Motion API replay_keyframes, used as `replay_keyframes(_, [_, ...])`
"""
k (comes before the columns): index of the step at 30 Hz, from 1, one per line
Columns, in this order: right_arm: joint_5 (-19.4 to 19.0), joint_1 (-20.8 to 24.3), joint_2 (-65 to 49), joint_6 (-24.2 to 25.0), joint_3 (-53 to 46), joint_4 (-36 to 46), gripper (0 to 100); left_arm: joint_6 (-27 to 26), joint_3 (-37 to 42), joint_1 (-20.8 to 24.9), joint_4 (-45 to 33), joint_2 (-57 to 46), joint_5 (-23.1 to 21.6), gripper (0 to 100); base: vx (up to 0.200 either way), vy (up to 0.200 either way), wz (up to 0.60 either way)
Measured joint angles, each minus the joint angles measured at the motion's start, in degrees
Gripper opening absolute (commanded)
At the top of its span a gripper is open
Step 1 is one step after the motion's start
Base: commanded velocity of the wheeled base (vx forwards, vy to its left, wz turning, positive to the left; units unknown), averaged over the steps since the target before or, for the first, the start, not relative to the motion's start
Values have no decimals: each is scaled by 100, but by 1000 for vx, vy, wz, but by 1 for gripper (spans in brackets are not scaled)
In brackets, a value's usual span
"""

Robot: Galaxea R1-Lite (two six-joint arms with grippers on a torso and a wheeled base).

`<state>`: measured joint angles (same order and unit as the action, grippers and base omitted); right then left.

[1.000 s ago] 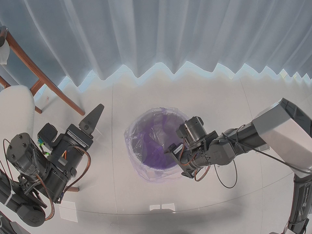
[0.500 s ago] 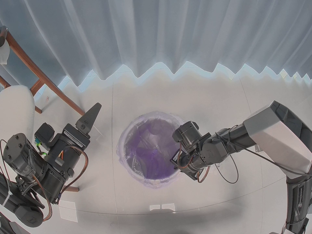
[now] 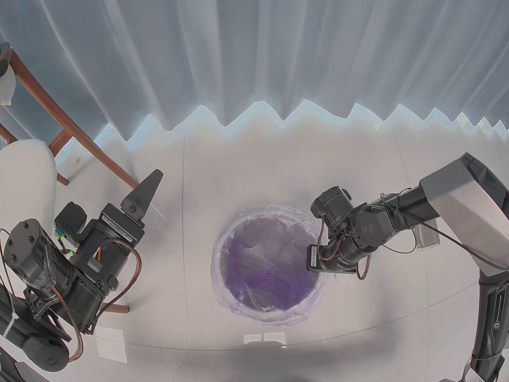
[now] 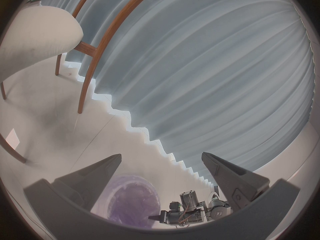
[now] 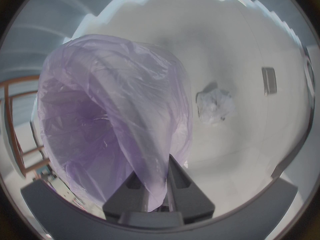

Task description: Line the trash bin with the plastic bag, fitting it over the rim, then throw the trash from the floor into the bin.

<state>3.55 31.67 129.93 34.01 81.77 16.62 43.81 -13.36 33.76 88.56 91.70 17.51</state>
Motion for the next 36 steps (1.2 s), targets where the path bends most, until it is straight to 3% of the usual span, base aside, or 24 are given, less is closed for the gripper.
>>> replay_keyframes(6, [-33, -243, -68, -1596, 0, -110, 0, -16, 13, -7, -5, -9, 1, 100, 0, 0, 0])
replay_keyframes(9, [-46, -323, -73, -2041, 28, -417, 0, -93, 39, 0, -5, -9, 0, 100, 0, 0, 0])
replay_keyframes(15, [-44, -402, -16, -2130, 279, -647, 0, -222, 107, 15, 0, -7, -68, 100, 0, 0, 0])
replay_keyframes(27, [-29, -422, 69, -1713, 752, -668, 0, -277, 121, 33, 0, 22, -122, 100, 0, 0, 0])
replay_keyframes(28, [-32, -422, 67, -1688, 763, -668, 100, -288, 123, 33, 0, 23, -119, 100, 0, 0, 0])
replay_keyframes(36, [-35, -345, -115, -1204, 623, -699, 100, -322, 144, 34, -2, 61, -169, 100, 0, 0, 0])
